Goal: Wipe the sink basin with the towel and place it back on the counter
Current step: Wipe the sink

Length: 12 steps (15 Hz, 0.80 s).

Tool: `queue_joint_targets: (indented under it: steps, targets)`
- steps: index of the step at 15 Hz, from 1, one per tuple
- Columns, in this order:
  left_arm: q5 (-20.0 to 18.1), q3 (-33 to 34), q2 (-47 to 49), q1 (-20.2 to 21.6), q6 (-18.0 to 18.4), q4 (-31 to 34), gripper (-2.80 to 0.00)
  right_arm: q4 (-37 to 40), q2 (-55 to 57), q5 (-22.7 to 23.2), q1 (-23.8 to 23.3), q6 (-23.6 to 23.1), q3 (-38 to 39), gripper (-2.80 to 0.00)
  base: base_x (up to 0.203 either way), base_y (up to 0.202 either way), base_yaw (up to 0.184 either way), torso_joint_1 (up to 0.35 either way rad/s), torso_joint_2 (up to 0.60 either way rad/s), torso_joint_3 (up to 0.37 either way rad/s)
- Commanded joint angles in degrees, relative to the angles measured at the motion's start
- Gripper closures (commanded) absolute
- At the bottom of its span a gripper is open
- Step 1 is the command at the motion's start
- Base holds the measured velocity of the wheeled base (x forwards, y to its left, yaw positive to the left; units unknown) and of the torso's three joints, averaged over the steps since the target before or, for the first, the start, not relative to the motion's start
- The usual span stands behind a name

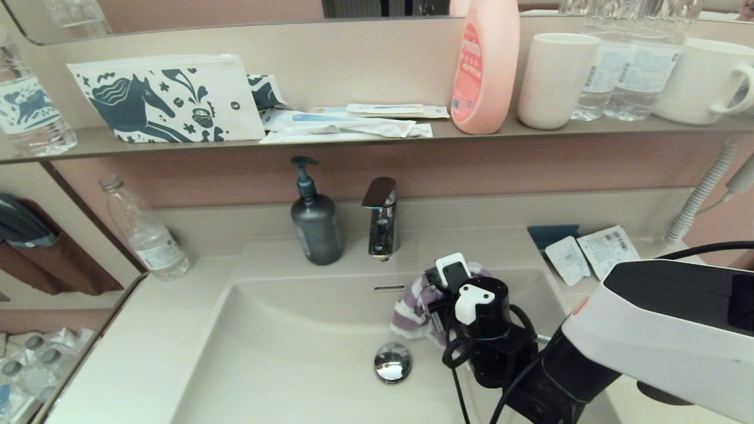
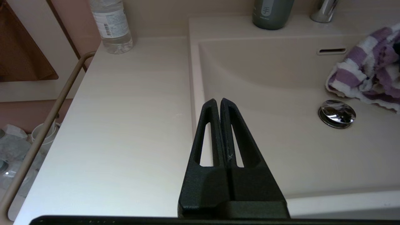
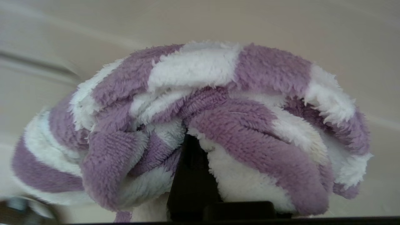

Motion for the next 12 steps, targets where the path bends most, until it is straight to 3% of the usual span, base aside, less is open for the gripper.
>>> queue_joint_targets:
  steps: [1, 6, 12]
  targets:
    - [0.03, 0.00, 0.07, 0.00, 0.00, -0.01, 0.00, 0.20, 1.27, 0.38, 2.08, -0.09, -2.49, 0.00, 0.000, 0.000, 0.000, 0.000, 0.00, 0.000]
    - [0.03, 0.00, 0.07, 0.00, 0.00, -0.01, 0.00, 0.57, 5.48, -0.03, 7.68, -0.06, -4.76, 0.00, 0.000, 0.000, 0.000, 0.000, 0.00, 0.000]
    - [0.03, 0.00, 0.07, 0.00, 0.00, -0.01, 0.00, 0.56, 4.14, -0.31, 4.10, -0.20, -3.89, 0.00, 0.000, 0.000, 0.000, 0.000, 0.00, 0.000]
